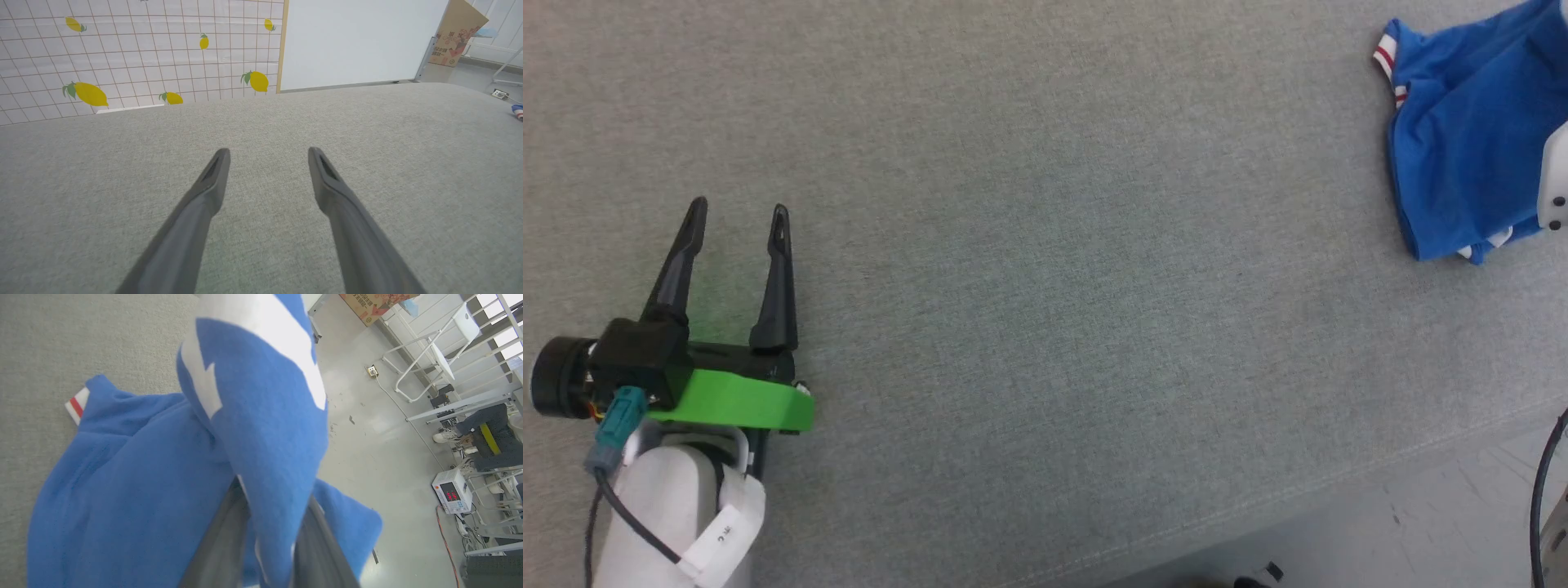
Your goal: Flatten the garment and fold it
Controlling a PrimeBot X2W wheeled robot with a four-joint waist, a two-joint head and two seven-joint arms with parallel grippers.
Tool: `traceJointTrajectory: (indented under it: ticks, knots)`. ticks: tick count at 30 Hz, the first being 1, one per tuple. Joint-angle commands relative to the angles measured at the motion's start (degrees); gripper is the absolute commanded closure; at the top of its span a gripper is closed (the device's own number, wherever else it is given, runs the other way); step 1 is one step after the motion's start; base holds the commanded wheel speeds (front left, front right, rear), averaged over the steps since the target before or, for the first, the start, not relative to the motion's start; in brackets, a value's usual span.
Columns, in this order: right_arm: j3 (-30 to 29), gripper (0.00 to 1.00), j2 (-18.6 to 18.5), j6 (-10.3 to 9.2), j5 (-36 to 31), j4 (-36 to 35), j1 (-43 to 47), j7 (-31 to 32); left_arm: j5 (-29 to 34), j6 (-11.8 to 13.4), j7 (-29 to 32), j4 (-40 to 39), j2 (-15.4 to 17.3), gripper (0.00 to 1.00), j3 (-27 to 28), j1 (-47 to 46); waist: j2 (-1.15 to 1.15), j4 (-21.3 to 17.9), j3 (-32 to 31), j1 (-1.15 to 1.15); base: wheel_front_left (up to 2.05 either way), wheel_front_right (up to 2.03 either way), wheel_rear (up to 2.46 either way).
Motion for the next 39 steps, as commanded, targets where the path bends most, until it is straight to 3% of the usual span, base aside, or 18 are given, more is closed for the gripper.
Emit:
traceJointTrajectory:
  ticks: [1,9,19,29,39]
  knots:
    - [-0.81,0.0,0.15,-0.1,-0.13,0.16,-0.76,-1.23,-0.65,0.17,-0.56,0.45,-0.41,0.0,-0.18,-0.38,0.0,1.17,-1.77,-0.01,0.0,0.0,0.0]
    - [-0.02,0.0,0.02,-0.1,2.93,1.44,1.64,-9.19,-2.27,0.68,-1.93,4.65,-3.24,0.0,-0.59,1.93,0.0,3.25,-9.36,-0.01,0.0,0.0,0.0]
    - [9.13,0.0,1.41,-0.1,17.55,-0.8,9.54,-18.57,-4.81,0.69,-2.22,8.76,-7.52,0.0,-0.28,5.66,0.0,7.78,-19.99,-0.01,0.0,0.0,0.0]
    - [18.55,0.0,2.41,-0.1,32.86,-17.95,27.87,-22.26,-5.99,0.25,-2.23,10.75,-9.12,0.0,-2.33,8.12,0.0,14.18,-26.49,-0.01,0.0,0.0,0.0]
    - [20.29,0.0,6.75,-0.1,35.62,-31.44,45.01,-22.79,-6.89,0.38,-2.23,12.09,-9.38,0.0,-4.02,11.09,0.0,17.8,-30.01,-0.01,0.0,0.0,0.0]
